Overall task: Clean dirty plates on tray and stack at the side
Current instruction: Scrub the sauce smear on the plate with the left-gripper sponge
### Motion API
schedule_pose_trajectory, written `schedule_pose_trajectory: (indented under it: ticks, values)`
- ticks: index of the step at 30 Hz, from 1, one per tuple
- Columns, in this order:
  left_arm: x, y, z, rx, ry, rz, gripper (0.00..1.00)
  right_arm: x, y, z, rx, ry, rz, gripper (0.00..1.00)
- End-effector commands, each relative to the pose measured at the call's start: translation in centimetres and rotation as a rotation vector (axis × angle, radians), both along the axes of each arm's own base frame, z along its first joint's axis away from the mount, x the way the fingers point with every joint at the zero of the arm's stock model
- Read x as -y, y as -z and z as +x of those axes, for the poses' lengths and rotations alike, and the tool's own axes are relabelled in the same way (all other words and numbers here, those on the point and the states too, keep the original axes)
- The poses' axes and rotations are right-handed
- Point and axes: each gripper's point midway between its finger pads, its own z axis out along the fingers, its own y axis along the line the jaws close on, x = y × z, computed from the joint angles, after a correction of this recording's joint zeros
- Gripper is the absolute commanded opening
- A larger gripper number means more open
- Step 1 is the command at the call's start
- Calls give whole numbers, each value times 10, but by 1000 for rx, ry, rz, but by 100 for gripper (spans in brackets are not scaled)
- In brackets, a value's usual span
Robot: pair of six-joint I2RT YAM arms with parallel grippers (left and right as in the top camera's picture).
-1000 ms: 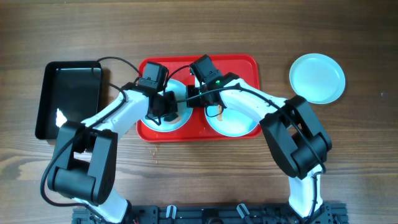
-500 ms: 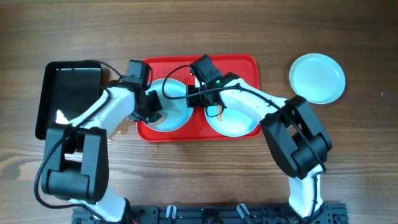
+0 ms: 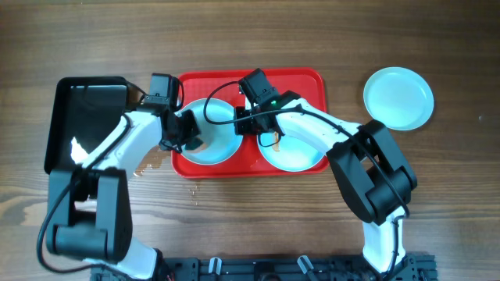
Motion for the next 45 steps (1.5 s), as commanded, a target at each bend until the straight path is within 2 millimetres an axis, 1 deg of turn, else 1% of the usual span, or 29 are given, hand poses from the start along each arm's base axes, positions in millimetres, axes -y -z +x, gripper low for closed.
schedule_pose_trajectory:
  ticks: [1,6,9,12,15,17,19,21,26,31,33,38,42,45]
  values:
    - [14,-24,14,95,13,-92,4,8,11,0,-4,33,-50,4]
    - [24,-26,27,161,35,-102,4,8,11,0,-4,33,-50,4]
    - [33,-23,30,174,55,-108,4,8,11,0,-4,33,-50,4]
    - [44,-15,29,162,69,-114,4,8,11,0,-4,33,-50,4]
    - [55,-1,27,134,76,-118,4,8,11,0,-4,33,-50,4]
    - [58,12,26,112,85,-111,4,9,11,-1,-5,33,-51,4]
    - [58,18,25,100,84,-109,4,9,11,-1,-6,33,-52,4]
    - [54,24,26,91,75,-96,4,9,12,-1,-7,33,-52,4]
    - [26,32,28,90,19,39,4,9,12,-1,-7,33,-52,4]
    - [-7,38,20,49,-35,180,4,9,12,-1,-7,33,-52,4]
    - [-16,39,16,32,-50,214,4,9,12,-1,-7,32,-52,4]
    - [-27,42,7,-13,-69,225,4,9,12,-1,-7,33,-52,4]
    - [-33,44,-7,-76,-89,234,4,9,12,-1,-7,33,-52,4]
    - [-27,47,-23,-143,-77,198,4,9,12,-1,-7,33,-52,4]
